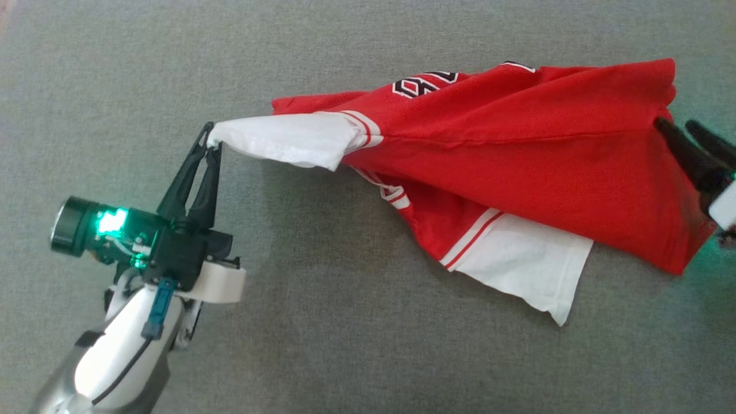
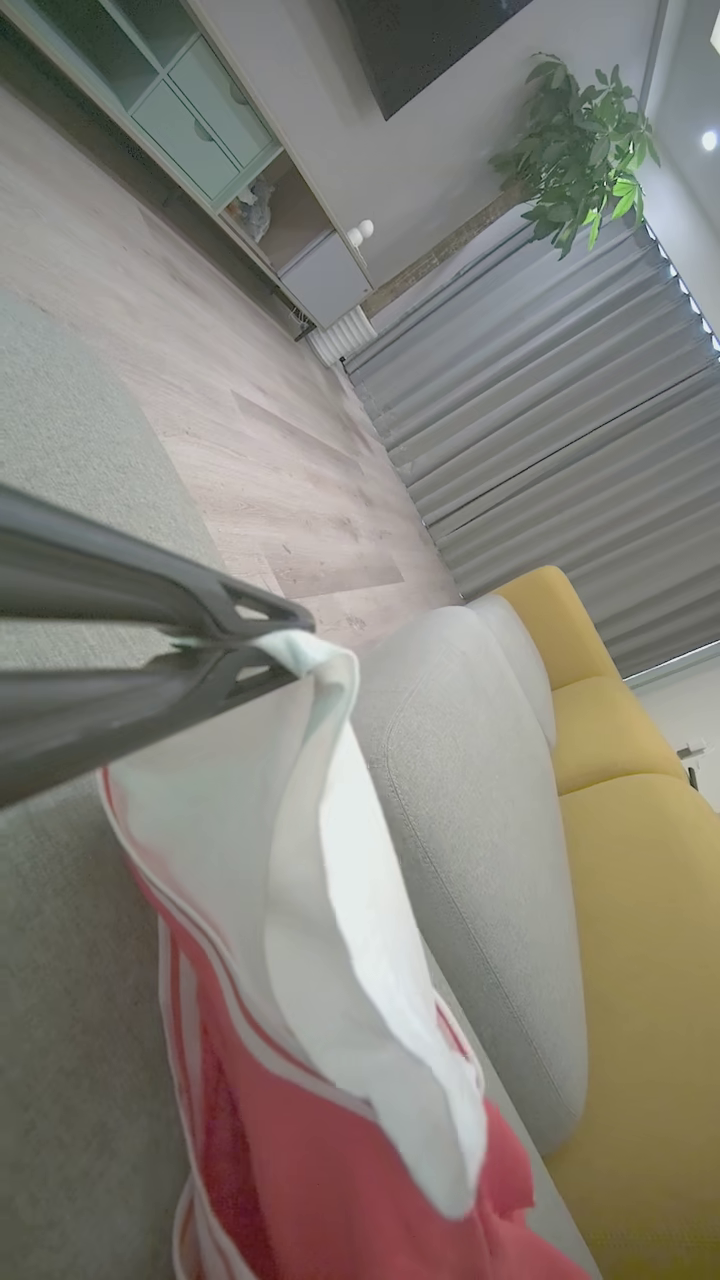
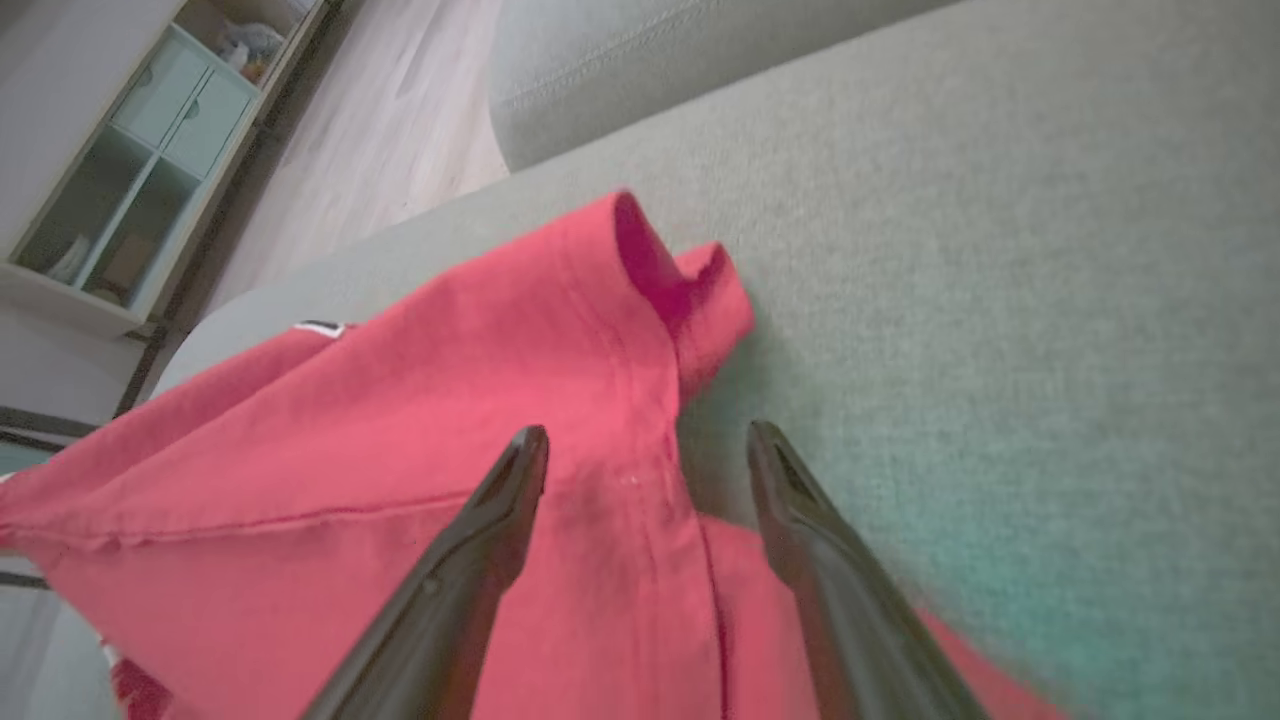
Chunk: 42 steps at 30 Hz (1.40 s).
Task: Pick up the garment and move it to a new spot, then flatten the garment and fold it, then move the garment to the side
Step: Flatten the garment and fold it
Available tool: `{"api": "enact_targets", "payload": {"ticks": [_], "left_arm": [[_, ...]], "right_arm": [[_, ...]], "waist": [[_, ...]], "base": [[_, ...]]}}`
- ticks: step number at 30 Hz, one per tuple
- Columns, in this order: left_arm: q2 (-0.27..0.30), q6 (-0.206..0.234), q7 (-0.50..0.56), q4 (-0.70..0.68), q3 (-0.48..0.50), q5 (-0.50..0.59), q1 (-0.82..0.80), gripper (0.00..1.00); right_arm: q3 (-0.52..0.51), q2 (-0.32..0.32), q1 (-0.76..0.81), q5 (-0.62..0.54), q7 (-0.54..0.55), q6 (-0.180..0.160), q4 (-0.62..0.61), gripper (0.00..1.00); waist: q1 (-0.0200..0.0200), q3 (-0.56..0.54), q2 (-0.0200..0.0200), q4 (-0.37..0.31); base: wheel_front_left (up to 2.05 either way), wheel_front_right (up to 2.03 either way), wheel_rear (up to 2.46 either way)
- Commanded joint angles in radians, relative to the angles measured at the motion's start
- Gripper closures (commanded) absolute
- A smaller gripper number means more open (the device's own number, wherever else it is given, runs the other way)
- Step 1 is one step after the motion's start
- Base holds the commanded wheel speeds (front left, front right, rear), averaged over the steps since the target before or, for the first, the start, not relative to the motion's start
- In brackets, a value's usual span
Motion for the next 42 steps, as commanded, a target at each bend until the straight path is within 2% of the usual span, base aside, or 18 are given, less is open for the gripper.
{"api": "enact_targets", "payload": {"ticks": [1, 6, 16, 17, 19, 20, 29, 33, 37, 42], "left_arm": [[0.045, -0.002, -0.006, -0.02, 0.055, -0.005, -0.046, 1.0], [0.056, -0.007, -0.007, -0.02, 0.057, -0.006, -0.057, 1.0], [0.052, -0.005, -0.009, -0.013, 0.046, -0.01, -0.062, 1.0], [0.052, -0.005, -0.009, -0.012, 0.045, -0.01, -0.063, 1.0], [0.051, -0.005, -0.009, -0.011, 0.043, -0.011, -0.064, 1.0], [0.05, -0.005, -0.009, -0.01, 0.043, -0.012, -0.065, 1.0], [0.055, -0.001, -0.011, -0.002, 0.044, -0.015, -0.067, 1.0], [0.079, -0.014, -0.011, -0.02, 0.047, -0.005, -0.097, 1.0], [0.133, -0.064, 0.011, -0.062, 0.062, 0.009, -0.203, 1.0], [0.194, -0.184, 0.069, -0.076, 0.083, 0.022, -0.453, 1.0]], "right_arm": [[0.004, -0.042, 0.019, 0.023, 0.014, -0.001, -0.046, 0.0], [0.007, -0.108, 0.07, 0.081, 0.054, -0.001, -0.13, 0.0], [0.045, -0.127, 0.08, 0.082, 0.013, -0.001, -0.117, 0.02], [0.05, -0.127, 0.077, 0.085, 0.011, -0.001, -0.115, 0.2], [0.059, -0.13, 0.072, 0.088, 0.003, -0.001, -0.112, 0.83], [0.061, -0.131, 0.071, 0.09, -0.001, -0.001, -0.109, 1.0], [0.073, -0.146, 0.062, 0.122, -0.037, -0.001, -0.12, 1.0], [0.057, -0.166, 0.049, 0.15, -0.068, -0.001, -0.147, 1.0], [0.015, -0.191, -0.015, 0.188, -0.093, -0.001, -0.193, 1.0], [-0.009, -0.224, -0.197, 0.153, -0.099, -0.001, -0.204, 1.0]], "waist": [[0.0, 0.003, 0.0, 0.002], [0.0, 0.016, 0.0, 0.012], [0.0, 0.019, 0.0, 0.022], [0.0, 0.019, 0.0, 0.023], [0.0, 0.018, 0.0, 0.026], [0.0, 0.018, 0.0, 0.027], [0.0, -0.004, 0.0, 0.027], [0.0, -0.03, 0.0, 0.02], [0.0, -0.043, 0.0, 0.003], [0.0, -0.008, 0.0, -0.025]], "base": [[0.0, 0.0, 0.0], [0.0, 0.0, 0.0], [0.0, 0.0, 0.0], [0.0, 0.0, 0.0], [0.0, 0.0, 0.0], [0.0, 0.0, 0.0], [0.0, 0.0, 0.0], [0.0, 0.0, 0.0], [0.0, 0.0, 0.0], [0.0, 0.0, 0.0]]}}
